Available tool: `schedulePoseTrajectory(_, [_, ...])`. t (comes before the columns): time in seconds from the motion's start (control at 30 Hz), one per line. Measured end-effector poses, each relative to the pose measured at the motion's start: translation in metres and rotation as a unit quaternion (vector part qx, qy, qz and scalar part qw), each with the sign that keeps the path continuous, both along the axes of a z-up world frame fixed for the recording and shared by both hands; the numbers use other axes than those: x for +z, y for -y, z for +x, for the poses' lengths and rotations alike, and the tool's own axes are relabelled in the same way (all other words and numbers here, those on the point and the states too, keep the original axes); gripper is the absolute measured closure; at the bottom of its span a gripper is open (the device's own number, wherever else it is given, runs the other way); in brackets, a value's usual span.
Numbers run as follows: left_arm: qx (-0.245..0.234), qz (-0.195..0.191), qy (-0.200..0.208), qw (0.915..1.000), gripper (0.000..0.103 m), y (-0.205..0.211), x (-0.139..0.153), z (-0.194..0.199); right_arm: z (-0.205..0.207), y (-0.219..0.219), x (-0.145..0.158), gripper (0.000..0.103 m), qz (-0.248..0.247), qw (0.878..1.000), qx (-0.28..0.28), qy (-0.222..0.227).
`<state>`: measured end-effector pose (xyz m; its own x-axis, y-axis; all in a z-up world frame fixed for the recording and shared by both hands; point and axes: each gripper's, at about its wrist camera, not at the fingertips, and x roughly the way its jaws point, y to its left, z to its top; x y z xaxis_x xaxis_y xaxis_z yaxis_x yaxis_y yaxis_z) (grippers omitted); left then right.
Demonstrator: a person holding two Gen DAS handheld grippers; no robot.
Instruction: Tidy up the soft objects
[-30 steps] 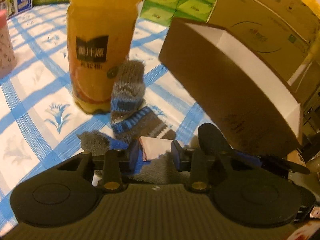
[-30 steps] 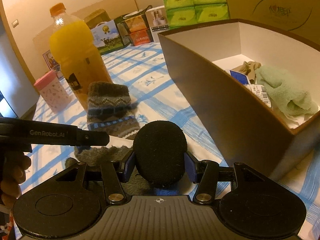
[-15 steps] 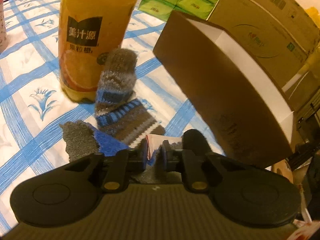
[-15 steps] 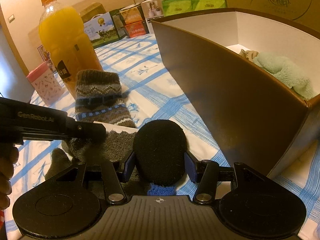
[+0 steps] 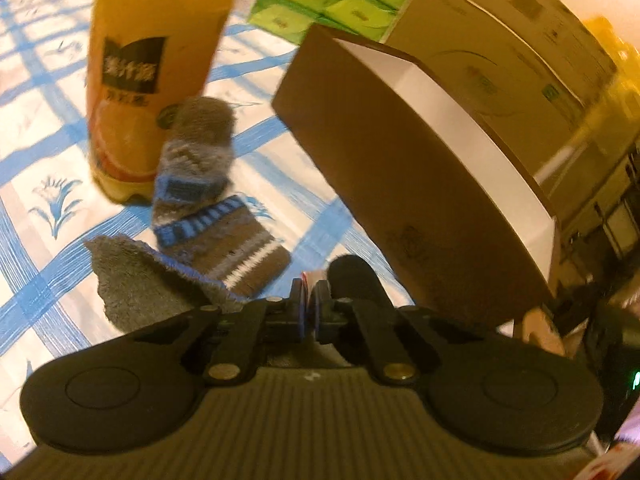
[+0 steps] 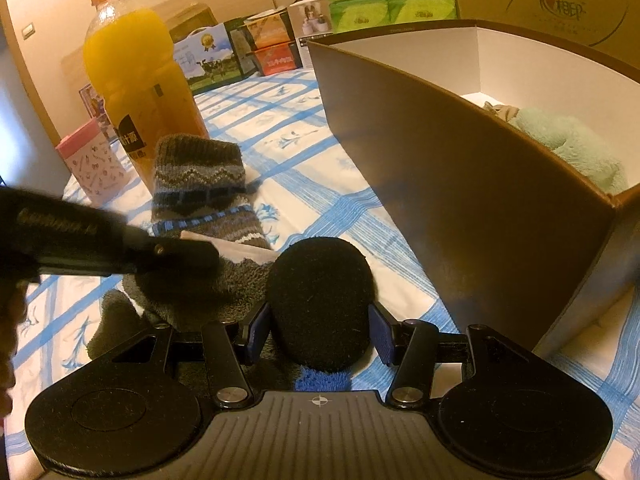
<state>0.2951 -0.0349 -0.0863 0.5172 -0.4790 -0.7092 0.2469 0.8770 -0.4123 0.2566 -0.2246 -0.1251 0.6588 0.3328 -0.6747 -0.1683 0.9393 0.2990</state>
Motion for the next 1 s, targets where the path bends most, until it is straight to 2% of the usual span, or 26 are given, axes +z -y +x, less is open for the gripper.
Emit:
schedulePoseTrajectory(0.1, [0.005,0.019,-0.001,0.9998,0.098,0.006,-0.004,-0.001,-0.001,0.0,0.0,0.05,-0.004,1.0,0.004,0.001])
schedulePoseTrajectory(0.2, [0.019,0.005,-0.015,0.9997,0.1,0.002,-0.008,0.007,0.0,-0.001,0.0,0.05,-0.005,1.0,0.004,0.0])
schedulePoseTrajectory(0.3, [0.026,0.005,0.0,0.9996,0.101,-0.001,-0.002,0.007,0.0,0.0,0.0,0.05,-0.004,1.0,0.005,-0.001])
schedulePoseTrajectory(0.5, [0.044,0.007,0.006,0.999,0.102,-0.017,0.007,-0.005,-0.003,0.001,0.008,0.05,0.002,1.0,0.007,0.003])
schedulePoseTrajectory(0.8, [0.076,-0.01,0.014,0.997,0.101,-0.044,0.029,-0.03,-0.016,-0.002,0.028,0.05,0.002,1.0,0.02,0.015])
schedulePoseTrajectory(1.0, [0.089,-0.012,-0.018,0.9958,0.101,-0.053,0.018,-0.047,-0.029,-0.02,0.012,0.05,-0.018,0.999,0.048,-0.01])
